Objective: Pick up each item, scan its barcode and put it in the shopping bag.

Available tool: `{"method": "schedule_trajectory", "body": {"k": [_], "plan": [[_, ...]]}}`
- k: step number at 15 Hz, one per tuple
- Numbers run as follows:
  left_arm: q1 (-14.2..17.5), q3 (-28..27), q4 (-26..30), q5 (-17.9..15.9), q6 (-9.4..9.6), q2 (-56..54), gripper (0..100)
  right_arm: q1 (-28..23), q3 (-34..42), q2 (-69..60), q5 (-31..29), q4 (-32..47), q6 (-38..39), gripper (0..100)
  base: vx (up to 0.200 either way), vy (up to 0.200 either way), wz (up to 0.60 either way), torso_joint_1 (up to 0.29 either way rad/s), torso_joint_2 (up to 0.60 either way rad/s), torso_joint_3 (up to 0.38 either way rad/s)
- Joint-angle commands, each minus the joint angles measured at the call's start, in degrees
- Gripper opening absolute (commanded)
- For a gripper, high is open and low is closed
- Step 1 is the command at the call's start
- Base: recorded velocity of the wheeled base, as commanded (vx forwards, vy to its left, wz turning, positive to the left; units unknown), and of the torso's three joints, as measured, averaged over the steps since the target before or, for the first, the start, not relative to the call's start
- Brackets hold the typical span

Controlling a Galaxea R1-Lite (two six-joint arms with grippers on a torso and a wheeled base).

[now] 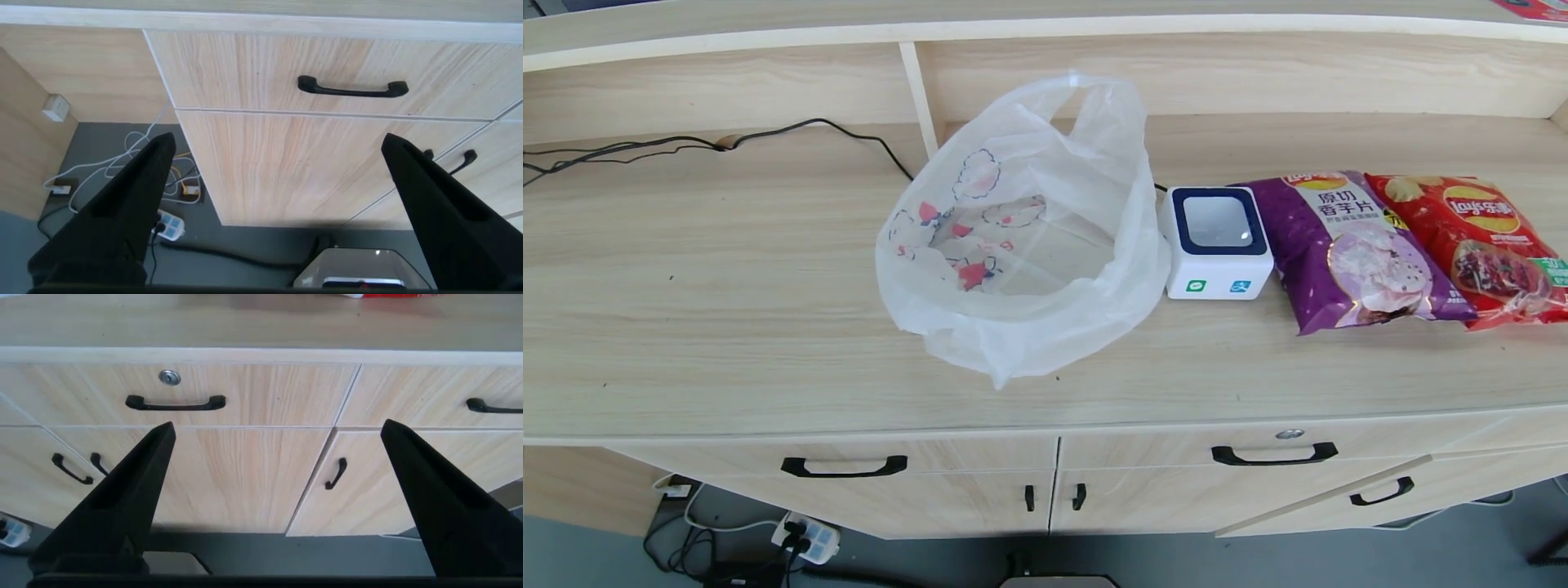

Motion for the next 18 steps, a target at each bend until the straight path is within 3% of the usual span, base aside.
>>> {"method": "schedule_trajectory", "body": {"k": [1,4,6,9,17,18], "plan": [[-0.04,0.00,0.00,0.01,0.02,0.09,100,1.38,-16.87,19.10,2.73,-0.59,-0.08,100,0.000,0.000,0.00,0.000,0.00,0.000],[-0.04,0.00,0.00,0.01,0.11,0.00,100,3.14,-29.26,35.27,3.52,-0.68,-0.96,100,0.000,0.000,0.00,0.000,0.00,0.000],[-0.04,0.00,0.00,0.01,0.11,0.09,100,3.93,-32.25,44.68,4.58,-1.56,-0.43,100,0.000,0.000,0.00,0.000,0.00,0.000],[-0.04,0.00,0.00,0.01,0.11,0.09,100,4.72,-36.12,56.63,11.43,-9.55,-0.61,100,0.000,0.000,0.00,0.000,0.00,0.000],[-0.04,0.00,0.00,0.01,0.02,0.09,100,2.96,-51.15,75.35,16.71,-8.15,-3.95,100,0.000,0.000,0.00,0.000,0.00,0.000],[-0.04,0.00,0.00,0.01,0.02,0.09,100,2.96,-54.93,77.63,16.71,-3.84,-3.95,100,0.000,0.000,0.00,0.000,0.00,0.000]]}}
